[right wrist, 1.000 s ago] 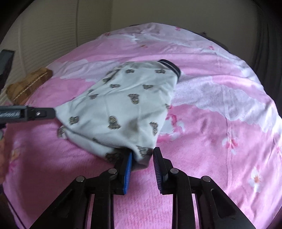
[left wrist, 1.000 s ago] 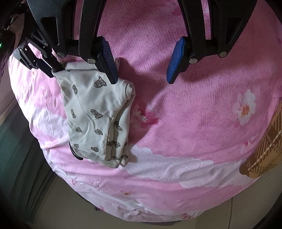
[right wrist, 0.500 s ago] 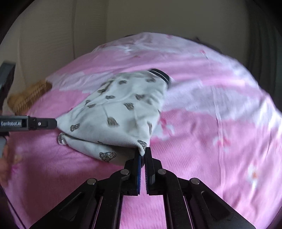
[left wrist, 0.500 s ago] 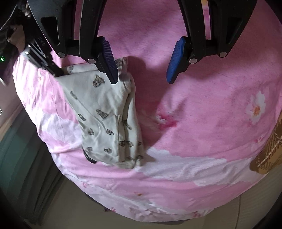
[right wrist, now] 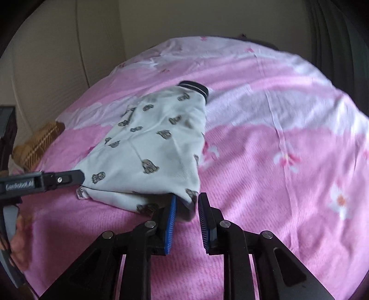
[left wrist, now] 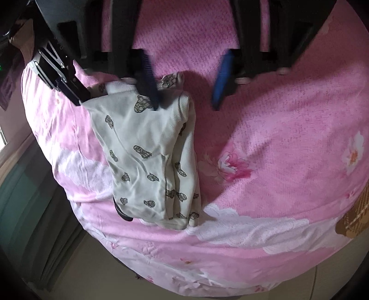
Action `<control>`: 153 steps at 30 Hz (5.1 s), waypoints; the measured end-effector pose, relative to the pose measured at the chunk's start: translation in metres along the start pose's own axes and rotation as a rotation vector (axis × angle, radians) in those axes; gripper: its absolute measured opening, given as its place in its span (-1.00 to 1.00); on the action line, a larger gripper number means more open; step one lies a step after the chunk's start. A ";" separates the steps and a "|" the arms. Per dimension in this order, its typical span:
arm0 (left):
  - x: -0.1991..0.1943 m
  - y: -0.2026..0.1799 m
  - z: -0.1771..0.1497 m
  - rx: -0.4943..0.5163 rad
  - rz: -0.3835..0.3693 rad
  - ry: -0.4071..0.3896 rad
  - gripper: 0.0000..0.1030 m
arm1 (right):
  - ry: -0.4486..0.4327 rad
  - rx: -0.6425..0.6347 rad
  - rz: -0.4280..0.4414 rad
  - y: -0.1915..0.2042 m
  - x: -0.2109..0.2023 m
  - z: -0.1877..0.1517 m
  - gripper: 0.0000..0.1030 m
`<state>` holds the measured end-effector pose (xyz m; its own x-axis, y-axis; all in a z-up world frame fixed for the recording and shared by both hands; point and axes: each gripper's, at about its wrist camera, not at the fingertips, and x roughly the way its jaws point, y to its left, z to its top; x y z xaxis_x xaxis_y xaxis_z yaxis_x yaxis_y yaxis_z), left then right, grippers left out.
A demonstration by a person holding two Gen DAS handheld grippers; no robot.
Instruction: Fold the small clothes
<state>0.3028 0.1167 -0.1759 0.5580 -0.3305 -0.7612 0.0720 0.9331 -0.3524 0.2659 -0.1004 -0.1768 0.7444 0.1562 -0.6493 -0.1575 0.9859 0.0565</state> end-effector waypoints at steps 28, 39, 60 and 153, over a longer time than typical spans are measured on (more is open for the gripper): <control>0.022 -0.055 0.116 0.273 -0.035 -0.073 -0.50 | -0.124 0.144 0.057 -0.030 -0.022 0.026 -0.27; 0.095 -0.036 0.145 0.175 -0.027 0.054 -0.48 | -0.126 0.219 0.044 -0.046 0.020 0.067 -0.27; 0.084 -0.030 0.157 0.246 0.112 0.007 -0.72 | -0.109 0.228 0.066 -0.047 0.034 0.078 -0.27; -0.008 -0.020 -0.036 -0.641 -0.004 -0.324 -0.73 | 0.255 0.285 0.684 -0.068 0.147 0.164 -0.76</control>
<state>0.2672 0.0954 -0.1825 0.7831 -0.1818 -0.5947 -0.3702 0.6321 -0.6808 0.4925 -0.1351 -0.1518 0.3643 0.7498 -0.5524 -0.3292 0.6585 0.6767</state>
